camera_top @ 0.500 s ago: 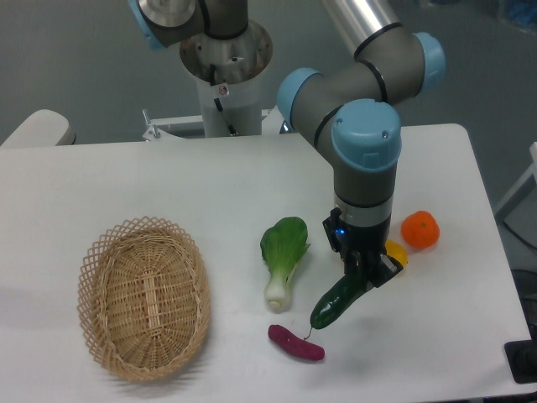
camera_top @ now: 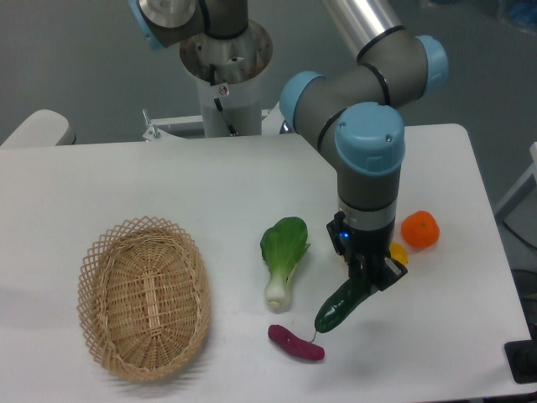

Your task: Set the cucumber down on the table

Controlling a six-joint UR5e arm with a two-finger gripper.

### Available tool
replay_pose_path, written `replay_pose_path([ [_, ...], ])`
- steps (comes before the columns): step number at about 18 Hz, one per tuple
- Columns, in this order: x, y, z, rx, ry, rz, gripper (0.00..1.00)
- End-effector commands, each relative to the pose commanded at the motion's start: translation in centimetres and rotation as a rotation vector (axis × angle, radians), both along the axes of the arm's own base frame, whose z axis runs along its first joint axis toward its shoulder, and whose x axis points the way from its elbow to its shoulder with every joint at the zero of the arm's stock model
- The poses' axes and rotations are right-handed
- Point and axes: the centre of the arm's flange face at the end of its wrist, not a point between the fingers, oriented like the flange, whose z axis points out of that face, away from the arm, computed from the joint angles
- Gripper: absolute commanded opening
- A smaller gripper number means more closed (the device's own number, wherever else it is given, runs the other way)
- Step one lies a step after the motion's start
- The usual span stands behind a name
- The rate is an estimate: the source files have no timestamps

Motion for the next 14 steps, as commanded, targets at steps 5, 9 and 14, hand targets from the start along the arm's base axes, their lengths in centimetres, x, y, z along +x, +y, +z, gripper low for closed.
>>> replay_pose_path([
  [5, -1.5, -0.2, -1.5, -0.02, 0.001, -0.048, 0.18],
  [9, -2.7, -0.1, -4.2, -0.01, 0.026, -0.061, 0.18],
  [14, -3.7, -0.1, -8.1, -0.038, 0.018, -0.123, 0.18],
])
